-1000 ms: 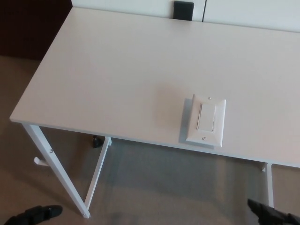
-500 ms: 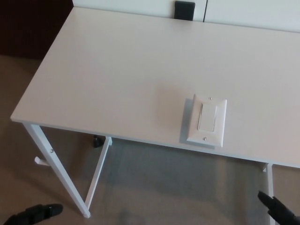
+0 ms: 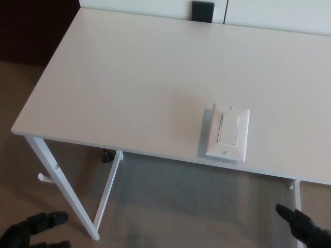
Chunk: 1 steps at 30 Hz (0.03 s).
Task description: The robot walk towards a table in front and then clicks the light switch button using the right hand's index finger
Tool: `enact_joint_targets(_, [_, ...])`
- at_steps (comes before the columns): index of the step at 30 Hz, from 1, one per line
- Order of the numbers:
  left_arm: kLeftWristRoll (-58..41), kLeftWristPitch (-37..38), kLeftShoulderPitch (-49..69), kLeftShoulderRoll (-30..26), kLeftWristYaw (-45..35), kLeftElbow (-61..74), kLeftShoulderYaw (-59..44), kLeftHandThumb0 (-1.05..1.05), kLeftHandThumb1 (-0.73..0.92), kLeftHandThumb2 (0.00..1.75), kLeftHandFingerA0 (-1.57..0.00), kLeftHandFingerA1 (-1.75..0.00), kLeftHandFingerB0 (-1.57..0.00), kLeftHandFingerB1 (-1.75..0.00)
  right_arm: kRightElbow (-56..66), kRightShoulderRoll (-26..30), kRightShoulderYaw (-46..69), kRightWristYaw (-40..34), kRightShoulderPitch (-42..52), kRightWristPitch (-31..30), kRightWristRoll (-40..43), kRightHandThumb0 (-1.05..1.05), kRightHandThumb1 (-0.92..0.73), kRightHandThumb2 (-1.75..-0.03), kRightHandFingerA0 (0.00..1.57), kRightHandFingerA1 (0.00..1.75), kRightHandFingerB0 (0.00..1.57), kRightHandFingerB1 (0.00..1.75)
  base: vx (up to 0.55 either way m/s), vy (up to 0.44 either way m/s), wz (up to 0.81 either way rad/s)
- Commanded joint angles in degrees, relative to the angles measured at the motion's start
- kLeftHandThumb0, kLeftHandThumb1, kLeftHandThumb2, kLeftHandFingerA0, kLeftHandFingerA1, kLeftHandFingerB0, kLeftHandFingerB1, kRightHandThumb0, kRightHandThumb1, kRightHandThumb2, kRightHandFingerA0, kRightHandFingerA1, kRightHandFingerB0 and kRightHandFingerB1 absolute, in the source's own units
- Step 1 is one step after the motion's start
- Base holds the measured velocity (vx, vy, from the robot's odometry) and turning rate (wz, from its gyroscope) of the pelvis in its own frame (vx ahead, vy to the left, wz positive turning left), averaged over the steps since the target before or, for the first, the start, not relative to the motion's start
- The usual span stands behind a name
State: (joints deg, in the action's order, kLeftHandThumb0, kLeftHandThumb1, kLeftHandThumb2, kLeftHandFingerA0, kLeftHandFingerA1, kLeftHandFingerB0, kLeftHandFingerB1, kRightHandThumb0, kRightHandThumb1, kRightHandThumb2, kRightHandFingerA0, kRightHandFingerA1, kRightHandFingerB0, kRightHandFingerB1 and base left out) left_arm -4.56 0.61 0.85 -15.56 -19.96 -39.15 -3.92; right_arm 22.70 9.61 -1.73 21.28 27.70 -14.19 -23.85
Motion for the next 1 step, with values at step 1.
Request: enact_joint_targets(1, [-0.1,-0.4,-4.0,-1.4,0.6,-0.1,-1.3,-0.18,0.66,0.58,-0.61,-0.48,-0.39,-0.40,0.1,1.3,0.0,0.5,-4.7,-3.1,2.1,-0.28,-0.79,-0.76,0.00,0.21,0.00,0.10,0.00,0.000,0.00])
